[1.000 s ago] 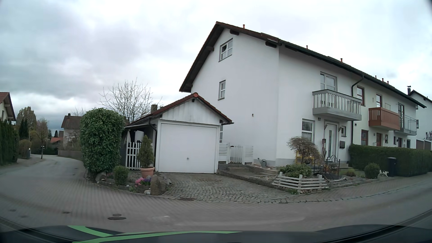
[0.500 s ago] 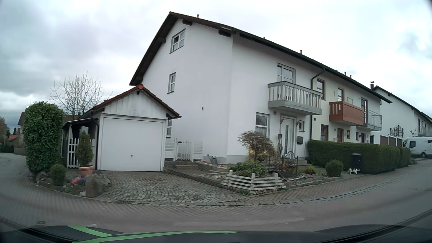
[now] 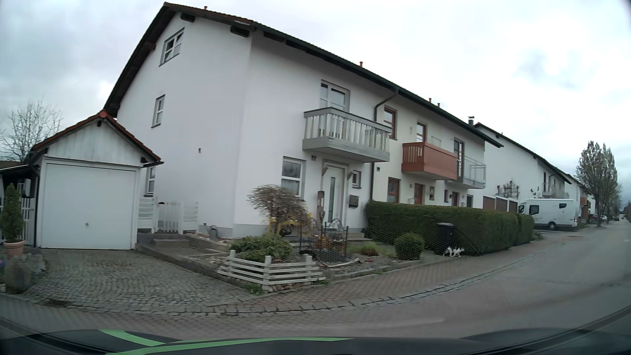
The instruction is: Follow the waypoints while adhering to traffic rules and regulations
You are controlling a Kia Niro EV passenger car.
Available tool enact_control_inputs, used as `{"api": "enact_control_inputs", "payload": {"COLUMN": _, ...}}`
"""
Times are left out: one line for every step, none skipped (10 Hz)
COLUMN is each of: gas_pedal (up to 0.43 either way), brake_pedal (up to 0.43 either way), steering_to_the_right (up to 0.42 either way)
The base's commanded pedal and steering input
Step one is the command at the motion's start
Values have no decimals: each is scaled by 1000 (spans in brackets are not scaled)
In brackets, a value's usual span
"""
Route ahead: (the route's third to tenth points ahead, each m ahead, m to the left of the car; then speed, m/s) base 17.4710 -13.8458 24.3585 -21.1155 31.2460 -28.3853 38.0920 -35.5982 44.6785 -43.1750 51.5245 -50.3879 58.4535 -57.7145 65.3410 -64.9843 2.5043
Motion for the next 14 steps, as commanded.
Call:
{"api": "enact_control_inputs", "payload": {"gas_pedal": 150, "brake_pedal": 0, "steering_to_the_right": 735}}
{"api": "enact_control_inputs", "payload": {"gas_pedal": 150, "brake_pedal": 0, "steering_to_the_right": 730}}
{"api": "enact_control_inputs", "payload": {"gas_pedal": 150, "brake_pedal": 0, "steering_to_the_right": 725}}
{"api": "enact_control_inputs", "payload": {"gas_pedal": 150, "brake_pedal": 0, "steering_to_the_right": 722}}
{"api": "enact_control_inputs", "payload": {"gas_pedal": 150, "brake_pedal": 0, "steering_to_the_right": 716}}
{"api": "enact_control_inputs", "payload": {"gas_pedal": 150, "brake_pedal": 0, "steering_to_the_right": 712}}
{"api": "enact_control_inputs", "payload": {"gas_pedal": 150, "brake_pedal": 0, "steering_to_the_right": 707}}
{"api": "enact_control_inputs", "payload": {"gas_pedal": 150, "brake_pedal": 0, "steering_to_the_right": 695}}
{"api": "enact_control_inputs", "payload": {"gas_pedal": 150, "brake_pedal": 0, "steering_to_the_right": 679}}
{"api": "enact_control_inputs", "payload": {"gas_pedal": 189, "brake_pedal": 0, "steering_to_the_right": 659}}
{"api": "enact_control_inputs", "payload": {"gas_pedal": 197, "brake_pedal": 0, "steering_to_the_right": 632}}
{"api": "enact_control_inputs", "payload": {"gas_pedal": 197, "brake_pedal": 0, "steering_to_the_right": 610}}
{"api": "enact_control_inputs", "payload": {"gas_pedal": 197, "brake_pedal": 0, "steering_to_the_right": 577}}
{"api": "enact_control_inputs", "payload": {"gas_pedal": 197, "brake_pedal": 0, "steering_to_the_right": 538}}
